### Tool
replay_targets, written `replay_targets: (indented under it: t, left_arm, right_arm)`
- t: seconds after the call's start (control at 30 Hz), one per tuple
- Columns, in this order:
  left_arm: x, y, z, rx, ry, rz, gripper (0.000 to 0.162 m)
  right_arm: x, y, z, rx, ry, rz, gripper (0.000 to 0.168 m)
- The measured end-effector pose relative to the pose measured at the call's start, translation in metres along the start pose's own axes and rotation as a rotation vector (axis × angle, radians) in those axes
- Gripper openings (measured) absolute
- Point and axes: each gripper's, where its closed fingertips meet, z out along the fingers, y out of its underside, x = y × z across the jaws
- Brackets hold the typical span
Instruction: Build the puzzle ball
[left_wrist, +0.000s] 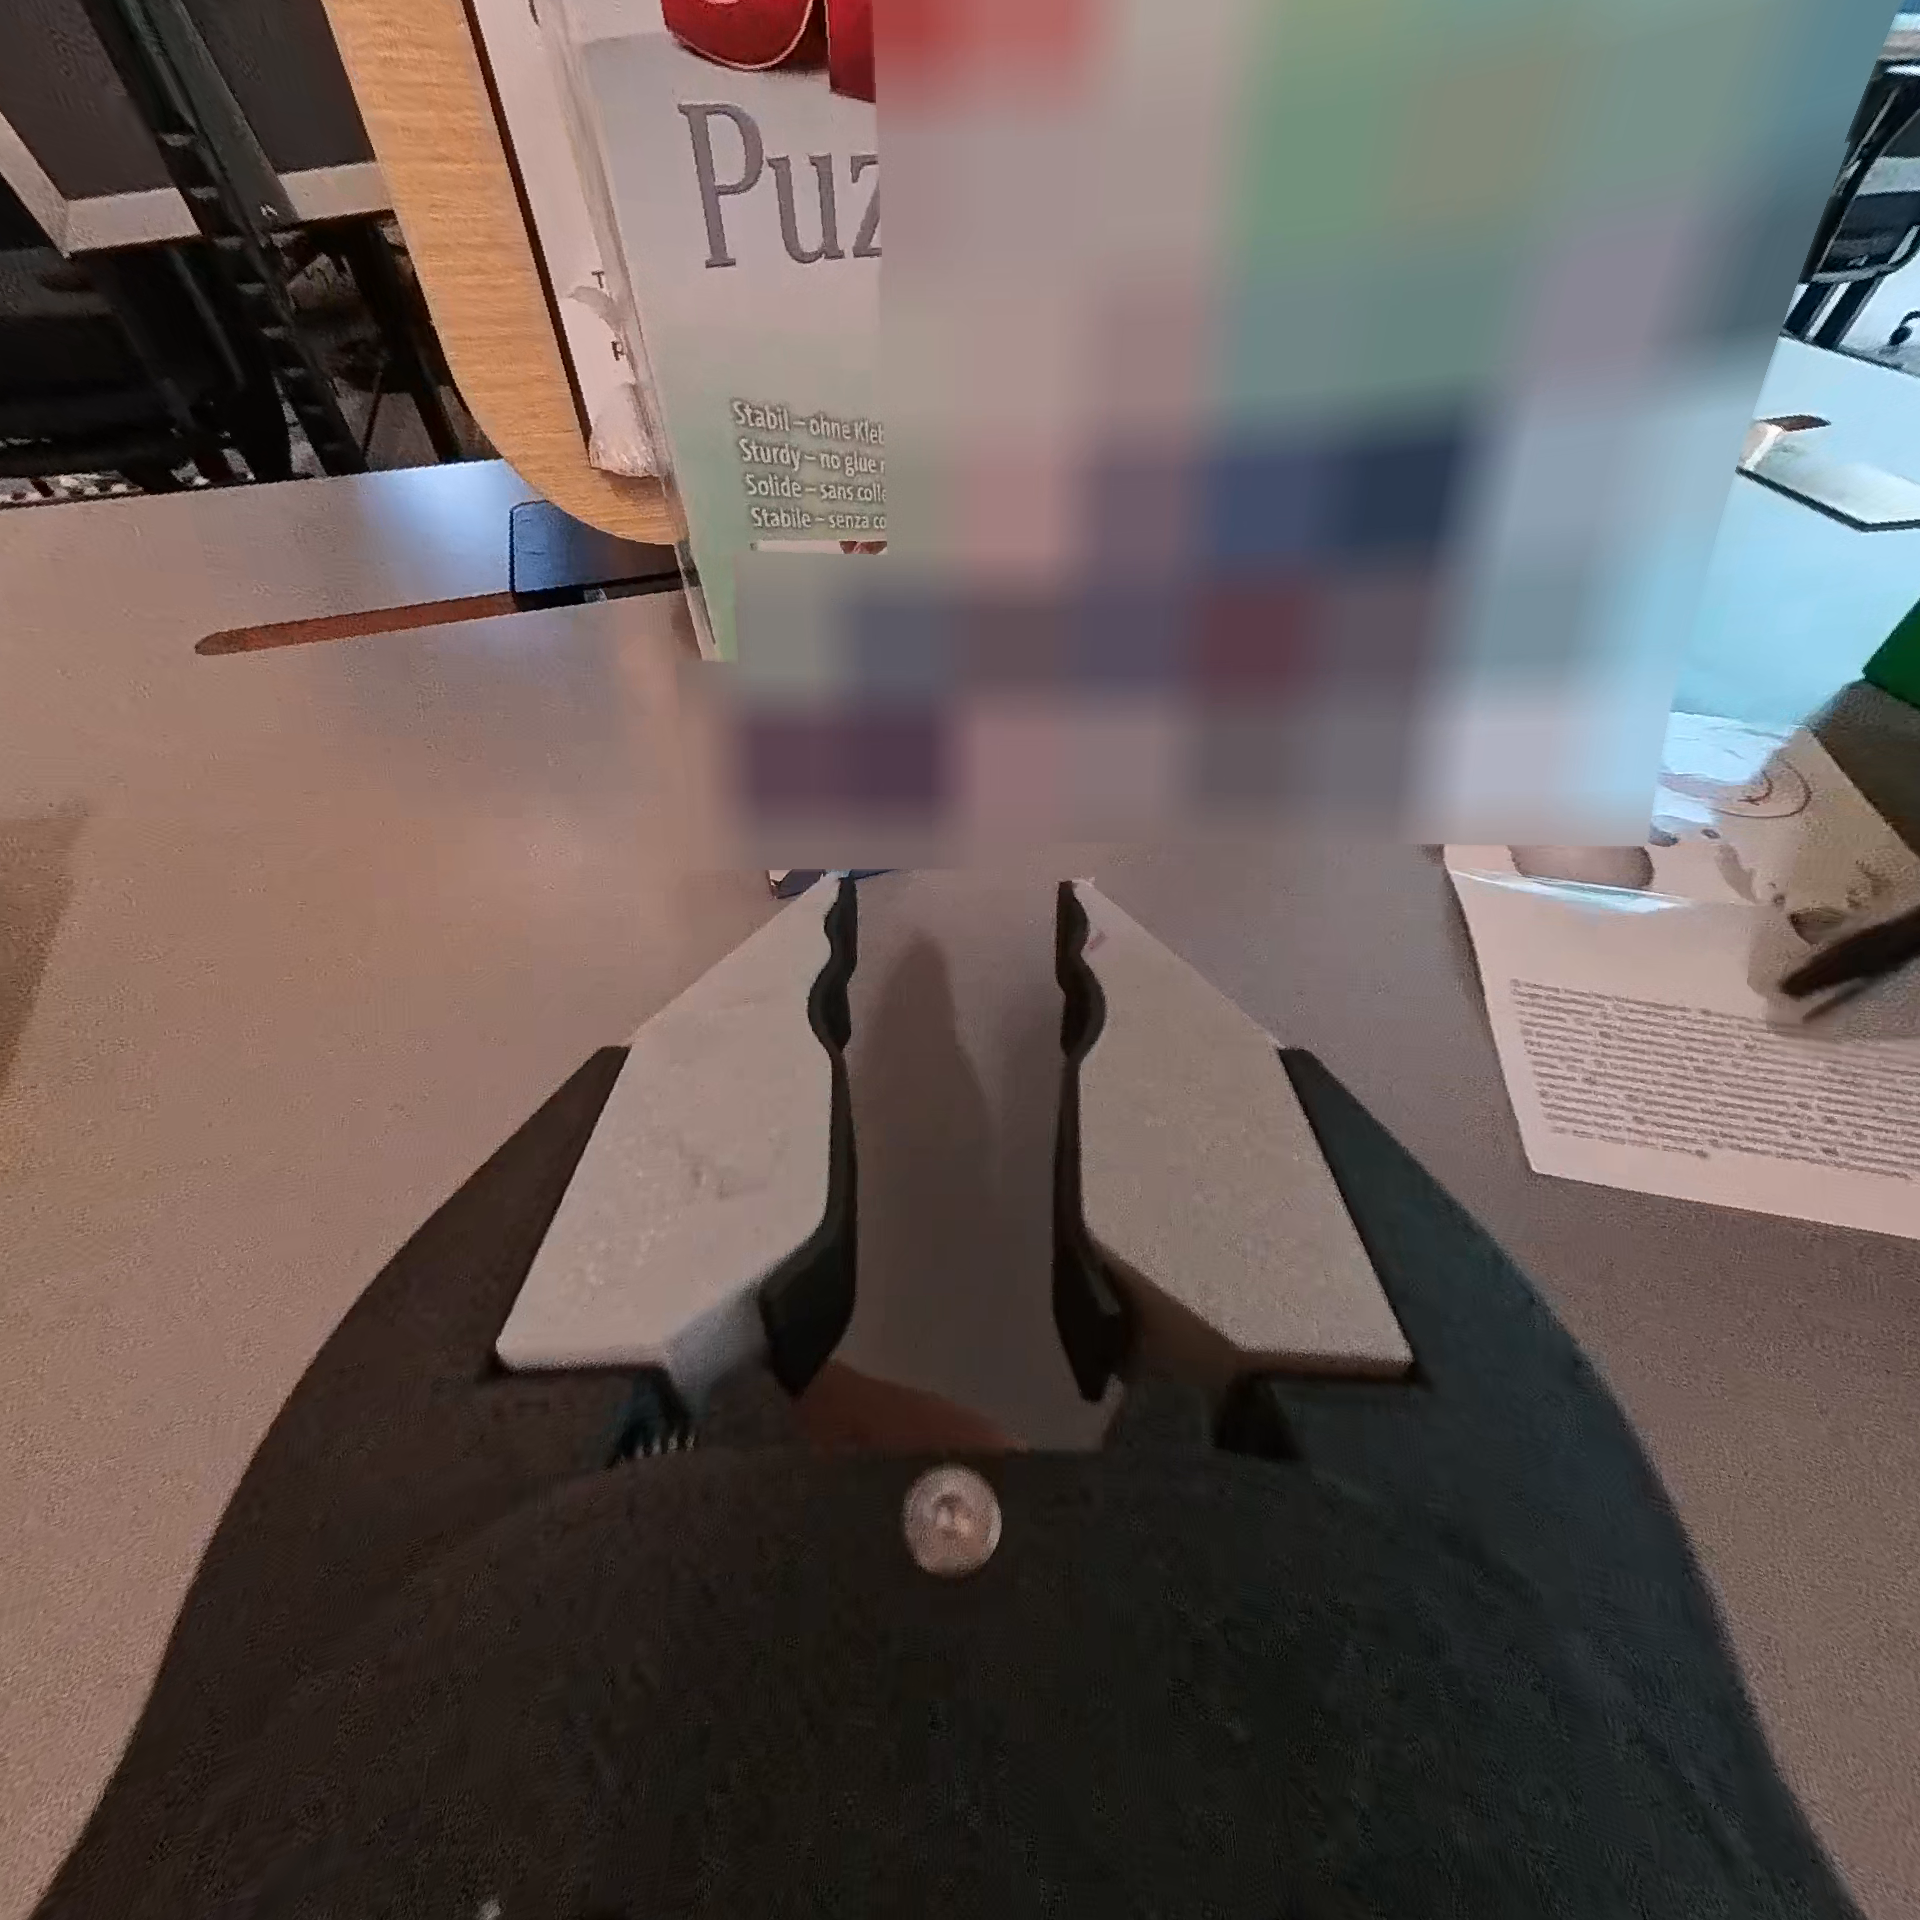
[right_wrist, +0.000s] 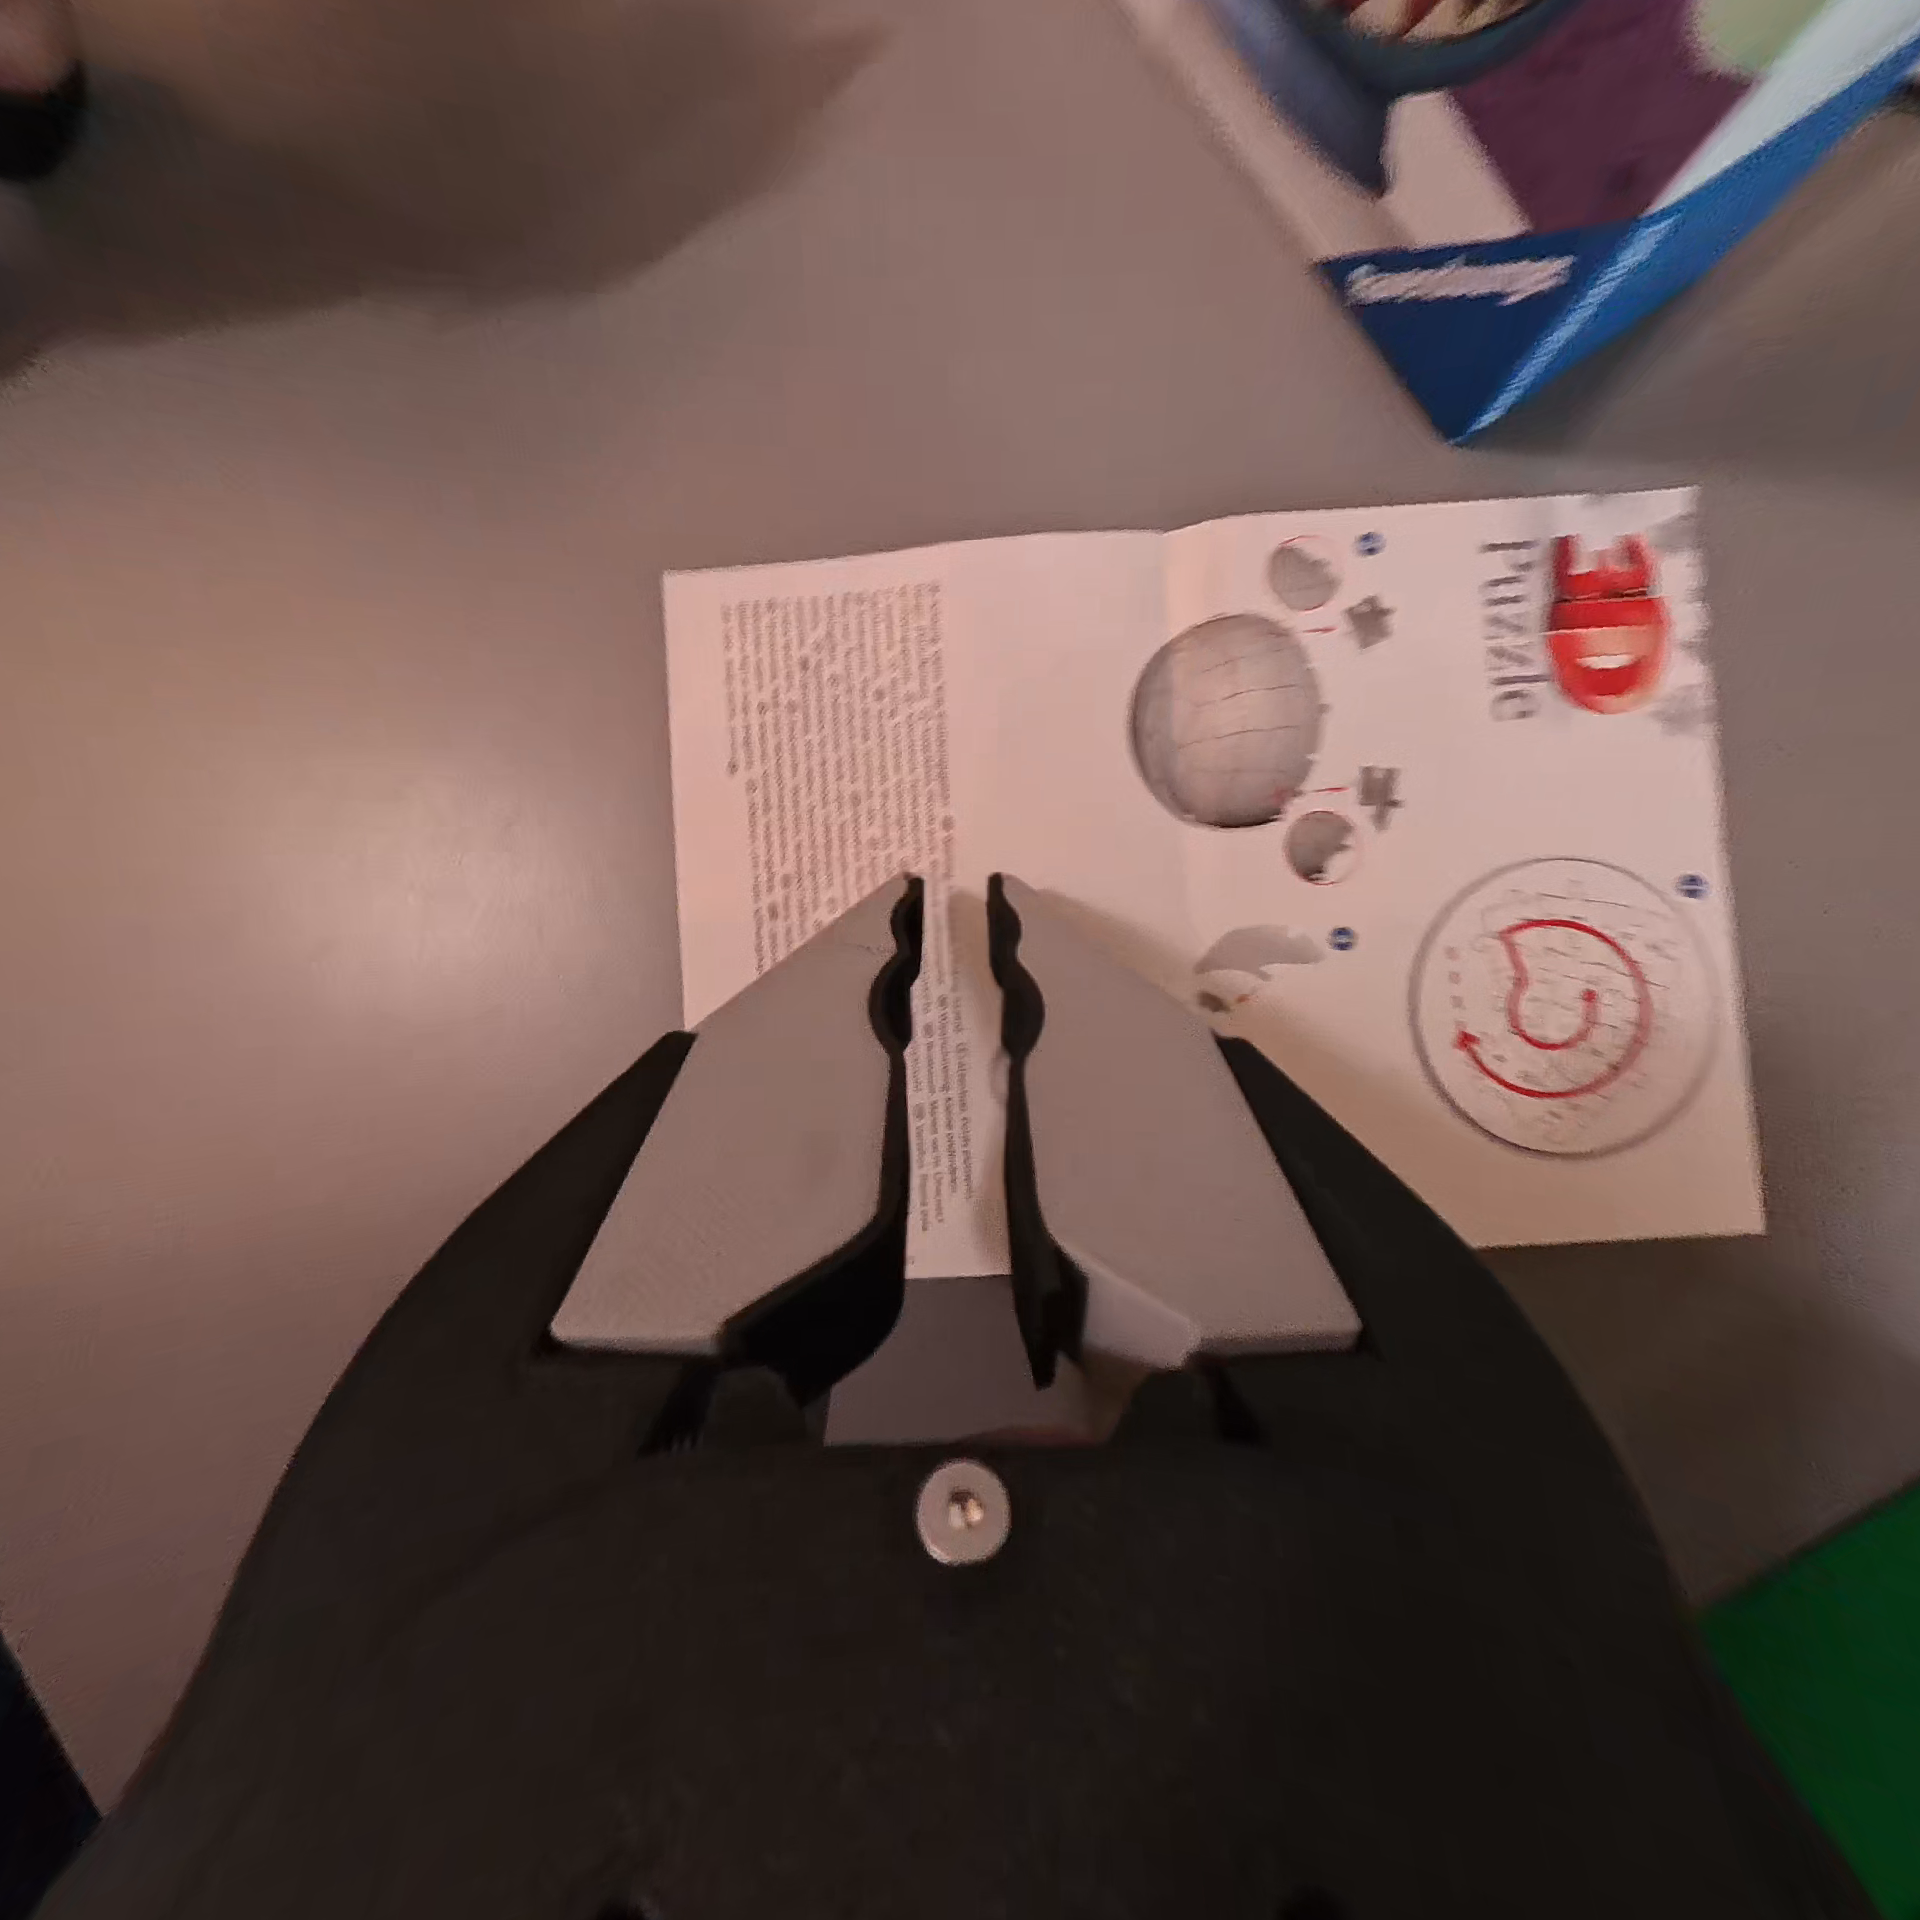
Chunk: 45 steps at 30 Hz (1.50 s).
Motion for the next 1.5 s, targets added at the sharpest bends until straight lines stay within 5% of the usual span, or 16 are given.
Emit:
replay_targets:
  t: [0.17, 0.47, 0.7, 0.9, 1.07, 1.27, 1.5]
  left_arm:
    - [0.000, 0.001, 0.001, -0.010, 0.007, -0.005, 0.035]
    - [0.001, 0.002, 0.001, -0.016, 0.010, 0.000, 0.035]
    - [0.001, 0.002, 0.001, -0.019, 0.011, 0.001, 0.035]
    - [0.001, 0.003, 0.001, -0.022, 0.010, -0.003, 0.035]
    - [0.001, 0.004, 0.002, -0.029, 0.014, -0.002, 0.035]
    - [0.001, 0.004, 0.002, -0.033, 0.013, -0.002, 0.036]
    - [0.001, 0.004, 0.002, -0.031, 0.013, -0.003, 0.036]
  right_arm:
    - [0.024, -0.013, -0.016, 0.088, 0.109, 0.119, 0.023]
    - [0.031, 0.018, 0.000, -0.094, 0.171, 0.074, 0.021]
    - [0.088, 0.022, -0.018, -0.090, 0.473, 0.141, 0.024]
    - [0.044, -0.007, -0.015, 0.061, 0.217, 0.118, 0.018]
    - [0.011, 0.004, 0.001, -0.044, 0.079, 0.049, 0.016]
    - [0.028, 0.014, 0.003, -0.090, 0.158, 0.065, 0.000]
    - [0.062, 0.018, -0.003, -0.095, 0.329, 0.122, 0.011]
